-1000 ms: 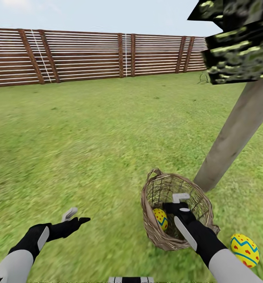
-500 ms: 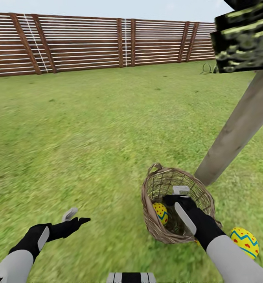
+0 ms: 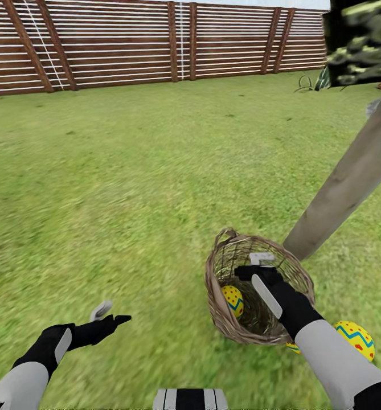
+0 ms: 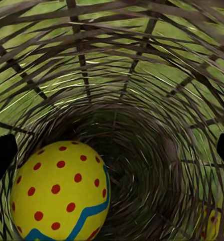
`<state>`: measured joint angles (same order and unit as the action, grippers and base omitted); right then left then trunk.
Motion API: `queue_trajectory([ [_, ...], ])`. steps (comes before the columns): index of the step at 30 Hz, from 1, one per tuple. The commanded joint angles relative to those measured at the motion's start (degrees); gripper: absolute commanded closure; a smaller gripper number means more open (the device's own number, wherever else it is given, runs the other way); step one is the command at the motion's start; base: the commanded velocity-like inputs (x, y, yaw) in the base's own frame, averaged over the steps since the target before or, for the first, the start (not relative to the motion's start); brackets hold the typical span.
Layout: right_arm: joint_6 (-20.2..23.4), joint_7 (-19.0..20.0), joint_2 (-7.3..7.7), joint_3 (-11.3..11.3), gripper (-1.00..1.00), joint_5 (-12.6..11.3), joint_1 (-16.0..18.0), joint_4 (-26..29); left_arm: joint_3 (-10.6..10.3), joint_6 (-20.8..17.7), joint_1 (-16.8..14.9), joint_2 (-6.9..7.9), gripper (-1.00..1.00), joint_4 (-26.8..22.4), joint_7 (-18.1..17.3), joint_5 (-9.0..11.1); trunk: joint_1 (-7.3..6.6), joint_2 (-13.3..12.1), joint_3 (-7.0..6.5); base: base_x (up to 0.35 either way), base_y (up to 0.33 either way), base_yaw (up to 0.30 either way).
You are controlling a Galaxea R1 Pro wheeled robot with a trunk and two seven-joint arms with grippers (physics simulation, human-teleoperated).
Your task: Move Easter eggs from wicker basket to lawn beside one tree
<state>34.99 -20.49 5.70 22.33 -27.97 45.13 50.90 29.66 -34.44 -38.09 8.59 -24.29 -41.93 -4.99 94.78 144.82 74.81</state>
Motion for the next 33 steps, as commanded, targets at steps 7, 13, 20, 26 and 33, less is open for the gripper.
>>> queue_trajectory([
  [7,0.0,-0.6,-2.84,-0.5,-1.00,-0.6,0.1,0.0,0.6,-1.1,0.0,0.18,-1.00,-0.3,-0.6,-0.2,0.17,0.1,1.60,0.000,0.000,0.000],
  [13,-0.1,-0.6,-3.41,-0.6,-1.00,-0.6,0.1,-0.2,0.7,-9.4,0.0,1.22,-1.00,-7.6,-0.8,0.5,0.32,0.2,2.93,0.000,0.000,0.000],
  [20,-0.3,-0.6,-3.49,-0.7,-1.00,-0.6,0.1,-0.2,0.6,-22.5,0.0,1.41,-1.00,-26.2,-0.6,4.5,0.50,0.3,4.48,0.000,0.000,0.000],
  [26,-0.3,-0.6,-3.46,-0.8,-1.00,-0.6,0.1,-0.3,0.3,-24.3,-0.1,1.68,-1.00,-32.8,-0.3,9.1,0.66,0.4,5.81,0.000,0.000,0.000],
  [33,-0.4,-0.5,-3.42,-0.8,-1.00,-0.6,0.1,-1.6,0.3,-24.5,-0.3,2.46,-1.00,-33.4,0.3,9.7,0.84,0.5,7.36,0.000,0.000,0.000],
])
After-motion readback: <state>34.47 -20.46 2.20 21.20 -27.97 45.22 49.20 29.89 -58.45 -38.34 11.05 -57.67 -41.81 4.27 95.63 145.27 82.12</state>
